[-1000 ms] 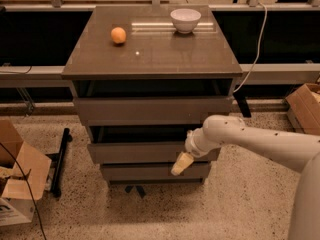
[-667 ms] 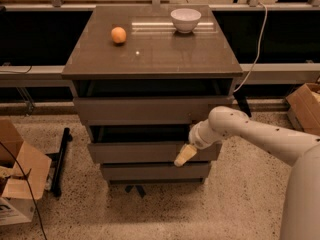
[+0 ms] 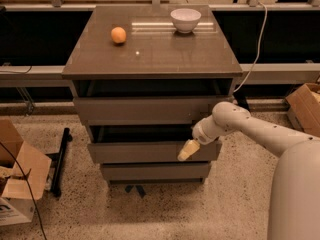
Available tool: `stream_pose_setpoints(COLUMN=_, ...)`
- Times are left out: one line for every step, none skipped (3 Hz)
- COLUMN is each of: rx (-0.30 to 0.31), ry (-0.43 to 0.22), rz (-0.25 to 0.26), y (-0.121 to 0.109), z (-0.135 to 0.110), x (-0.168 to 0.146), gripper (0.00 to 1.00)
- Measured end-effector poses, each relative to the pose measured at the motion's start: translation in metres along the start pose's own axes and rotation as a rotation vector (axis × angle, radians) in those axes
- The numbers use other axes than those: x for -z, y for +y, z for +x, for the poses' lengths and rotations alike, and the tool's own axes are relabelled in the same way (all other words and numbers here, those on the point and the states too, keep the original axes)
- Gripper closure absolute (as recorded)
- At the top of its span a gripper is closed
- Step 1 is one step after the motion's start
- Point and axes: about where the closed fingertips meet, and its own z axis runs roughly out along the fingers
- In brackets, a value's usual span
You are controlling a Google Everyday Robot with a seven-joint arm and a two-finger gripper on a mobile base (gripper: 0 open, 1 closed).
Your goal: Open middle drawer
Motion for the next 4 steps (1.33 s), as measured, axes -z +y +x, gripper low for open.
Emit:
stream_pose_setpoints(rx=0.000, ry=0.000, rz=0.000, y=0.0000, z=0.0000, x=0.0000, gripper=0.00)
stream_pose_setpoints(rx=0.000, ry=0.000, rz=0.000, y=0.0000, z=0.0000, x=-0.0001, gripper=0.00)
stream_pose_setpoints(rx=0.000, ry=0.000, rz=0.000, y=0.0000, z=0.0000, x=-0.0001, gripper=0.19)
stream_pose_setpoints(rx=0.000, ry=0.000, rz=0.000, y=0.0000, z=0.0000, x=-0.0001, gripper=0.43)
